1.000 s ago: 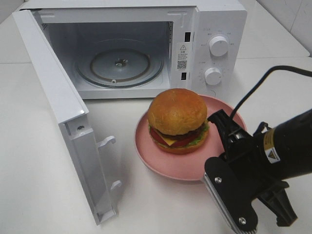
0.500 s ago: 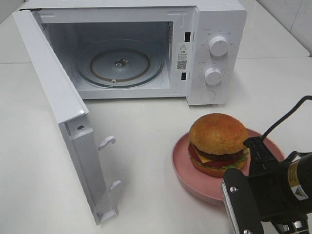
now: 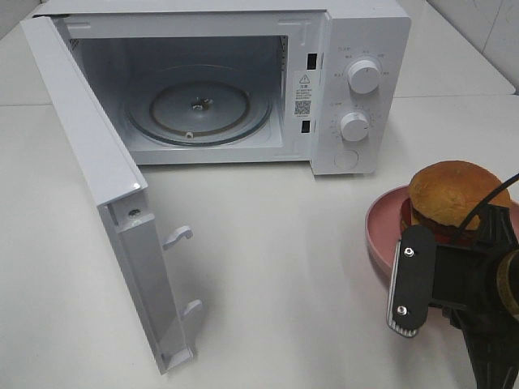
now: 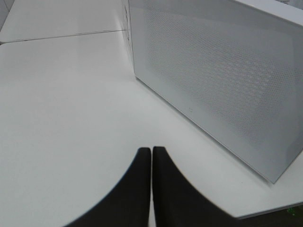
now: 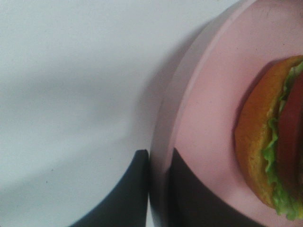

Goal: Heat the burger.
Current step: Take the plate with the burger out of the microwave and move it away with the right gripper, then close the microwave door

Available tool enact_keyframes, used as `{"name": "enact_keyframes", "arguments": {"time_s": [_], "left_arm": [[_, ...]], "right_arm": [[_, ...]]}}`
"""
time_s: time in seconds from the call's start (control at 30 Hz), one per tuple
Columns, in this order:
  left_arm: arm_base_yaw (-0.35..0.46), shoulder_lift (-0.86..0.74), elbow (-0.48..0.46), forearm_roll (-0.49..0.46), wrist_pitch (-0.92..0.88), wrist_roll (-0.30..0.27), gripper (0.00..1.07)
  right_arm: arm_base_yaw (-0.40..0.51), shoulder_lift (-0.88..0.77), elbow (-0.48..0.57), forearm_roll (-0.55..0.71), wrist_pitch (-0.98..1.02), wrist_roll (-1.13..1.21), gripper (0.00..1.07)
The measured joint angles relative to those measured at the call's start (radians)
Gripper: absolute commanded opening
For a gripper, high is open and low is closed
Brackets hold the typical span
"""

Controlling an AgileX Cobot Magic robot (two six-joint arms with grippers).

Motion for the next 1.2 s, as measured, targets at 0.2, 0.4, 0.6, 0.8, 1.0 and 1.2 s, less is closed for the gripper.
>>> {"name": "enact_keyframes", "arguments": {"time_s": [0.2,0.4,0.6,0.8,1.0,1.2], "left_arm": [[0.000,0.000,0.000,0.000,0.000,0.000,0.00],[0.000,0.000,0.000,0.000,0.000,0.000,0.00],[0.000,0.000,0.000,0.000,0.000,0.000,0.00],[0.000,0.000,0.000,0.000,0.000,0.000,0.00],[0.000,0.000,0.000,0.000,0.000,0.000,0.00],[0.000,0.000,0.000,0.000,0.000,0.000,0.00]], "right_arm": [[-0.016,0.061,-0.001,-0.033,-0.006,0.194,0.00],[-0.162,0.128,-0.003,-0.176,-0.066,0.444,0.00],[-0.205,0.172,-0.042,-0.235,-0.113,0.489,0.00],[-0.205,0.222,-0.070,-0.248,-0.147,0.493,0.06],[-0.205,0.225,-0.071,-0.258,-0.148,0.570,0.37],[-0.205,0.207,-0.104,-0.170,-0.132,0.624,0.55]]}}
